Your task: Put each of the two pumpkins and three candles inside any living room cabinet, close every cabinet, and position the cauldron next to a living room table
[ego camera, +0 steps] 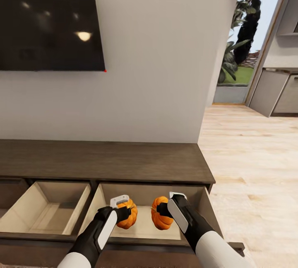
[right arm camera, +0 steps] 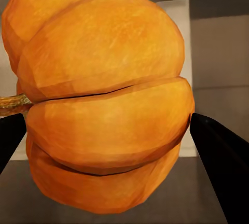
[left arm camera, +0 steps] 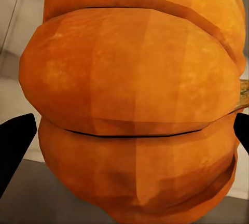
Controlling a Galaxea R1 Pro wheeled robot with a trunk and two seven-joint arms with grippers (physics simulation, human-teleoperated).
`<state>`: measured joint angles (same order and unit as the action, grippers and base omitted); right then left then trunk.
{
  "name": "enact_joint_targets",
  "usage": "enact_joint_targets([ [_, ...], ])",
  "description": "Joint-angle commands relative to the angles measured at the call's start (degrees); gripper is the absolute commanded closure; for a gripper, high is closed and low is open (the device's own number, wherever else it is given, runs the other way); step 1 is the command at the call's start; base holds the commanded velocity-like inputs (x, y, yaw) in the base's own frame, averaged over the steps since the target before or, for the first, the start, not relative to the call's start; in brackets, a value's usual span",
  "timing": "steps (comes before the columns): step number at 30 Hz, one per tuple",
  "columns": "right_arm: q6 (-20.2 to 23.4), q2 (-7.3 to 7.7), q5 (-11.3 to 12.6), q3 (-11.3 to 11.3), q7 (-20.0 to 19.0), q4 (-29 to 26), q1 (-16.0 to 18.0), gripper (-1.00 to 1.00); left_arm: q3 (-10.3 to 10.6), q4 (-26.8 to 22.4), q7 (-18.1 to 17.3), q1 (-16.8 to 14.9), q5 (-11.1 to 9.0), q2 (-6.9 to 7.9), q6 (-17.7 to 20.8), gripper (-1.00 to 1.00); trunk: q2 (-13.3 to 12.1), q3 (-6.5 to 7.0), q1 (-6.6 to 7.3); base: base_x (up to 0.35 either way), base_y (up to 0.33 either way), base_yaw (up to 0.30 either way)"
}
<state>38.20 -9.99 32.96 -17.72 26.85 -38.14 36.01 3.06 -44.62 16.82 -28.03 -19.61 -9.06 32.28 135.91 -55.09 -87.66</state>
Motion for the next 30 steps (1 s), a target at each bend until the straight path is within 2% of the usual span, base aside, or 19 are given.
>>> enact_joint_targets([
  [1,-0.06,0.0,0.03,-0.07,-0.09,-0.01,0.01,1.0,0.02,-0.19,0.16,-0.01,0.1,0.0,0.26,1.0,0.42,-0.18,-0.22,0.0,0.0,0.0],
  [6,-0.13,0.0,0.0,-0.28,-0.07,0.0,0.0,1.0,0.02,-1.44,0.14,-0.01,0.1,0.02,1.88,1.0,2.42,-1.08,-1.32,0.0,0.0,0.0],
  [9,-0.17,0.0,-0.03,-0.34,-0.06,0.0,0.01,1.0,0.02,-1.64,0.14,-0.01,0.1,0.06,2.19,1.0,2.42,-1.08,-1.32,0.0,0.0,0.0],
  [15,-0.23,0.0,-0.09,-0.38,-0.05,0.0,-0.02,1.0,0.02,-1.69,0.14,-0.01,0.1,0.01,2.89,1.0,4.83,-2.16,-2.64,0.0,0.0,0.0],
  [21,-0.23,0.0,-0.09,-0.39,-0.05,0.0,-0.04,1.0,0.02,-1.69,0.07,-0.01,0.1,0.0,2.88,1.0,4.83,-2.16,-2.64,0.0,0.0,0.0],
  [22,-0.23,0.0,-0.09,-0.39,-0.05,0.0,-0.03,-1.0,0.02,-1.69,0.07,-0.01,0.1,0.0,2.88,1.0,4.83,-2.16,-2.64,0.0,0.0,0.0],
  [30,-0.23,0.0,-0.09,-0.39,-0.05,0.0,-0.04,-1.0,-0.1,-1.69,0.01,-0.01,0.05,0.13,2.78,1.0,4.83,-2.16,-2.64,0.0,0.0,0.0],
])
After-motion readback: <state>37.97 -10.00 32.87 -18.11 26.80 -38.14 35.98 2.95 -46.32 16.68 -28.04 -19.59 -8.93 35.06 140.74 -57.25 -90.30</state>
